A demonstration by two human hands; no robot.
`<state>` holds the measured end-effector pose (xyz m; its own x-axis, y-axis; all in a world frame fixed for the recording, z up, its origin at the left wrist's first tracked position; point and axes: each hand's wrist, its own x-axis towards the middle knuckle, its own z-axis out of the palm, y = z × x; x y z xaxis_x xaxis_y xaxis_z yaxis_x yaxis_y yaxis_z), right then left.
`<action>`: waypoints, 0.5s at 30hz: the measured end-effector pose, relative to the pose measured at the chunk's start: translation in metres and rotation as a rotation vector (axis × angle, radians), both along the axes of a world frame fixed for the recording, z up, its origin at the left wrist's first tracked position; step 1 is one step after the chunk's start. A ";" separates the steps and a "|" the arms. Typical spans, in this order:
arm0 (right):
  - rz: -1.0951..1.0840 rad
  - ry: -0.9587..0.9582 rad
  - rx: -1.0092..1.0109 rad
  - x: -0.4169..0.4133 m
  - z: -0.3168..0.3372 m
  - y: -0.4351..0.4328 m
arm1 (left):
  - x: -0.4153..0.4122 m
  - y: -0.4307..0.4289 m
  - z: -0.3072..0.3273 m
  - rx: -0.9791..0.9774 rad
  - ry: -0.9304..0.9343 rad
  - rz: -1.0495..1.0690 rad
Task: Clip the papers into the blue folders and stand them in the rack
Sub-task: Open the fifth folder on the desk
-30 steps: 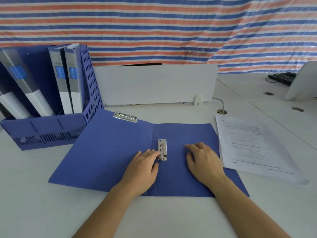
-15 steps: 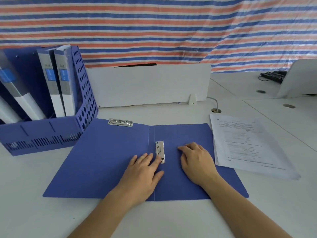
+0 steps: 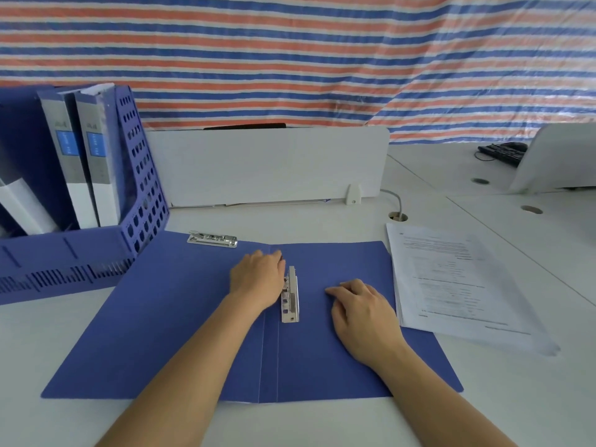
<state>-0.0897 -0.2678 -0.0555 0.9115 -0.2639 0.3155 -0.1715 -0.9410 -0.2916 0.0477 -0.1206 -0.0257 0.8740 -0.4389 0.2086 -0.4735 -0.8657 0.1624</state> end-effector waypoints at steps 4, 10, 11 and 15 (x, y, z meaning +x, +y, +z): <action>0.001 0.018 0.044 0.000 0.001 -0.002 | 0.004 0.001 -0.010 0.072 0.116 0.015; -0.140 -0.111 0.268 -0.009 0.020 -0.029 | -0.010 -0.008 0.002 -0.288 0.035 0.030; -0.188 -0.142 0.294 -0.012 0.023 -0.037 | -0.016 -0.014 0.005 -0.381 0.005 -0.019; -0.420 -0.148 0.302 -0.040 0.031 -0.085 | -0.052 -0.052 0.012 -0.760 0.394 -0.182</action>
<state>-0.1295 -0.3531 -0.0246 0.6596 -0.6950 0.2864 -0.4518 -0.6710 -0.5879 -0.0045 -0.1721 -0.0138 0.8738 -0.4437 0.1990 -0.3820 -0.3730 0.8455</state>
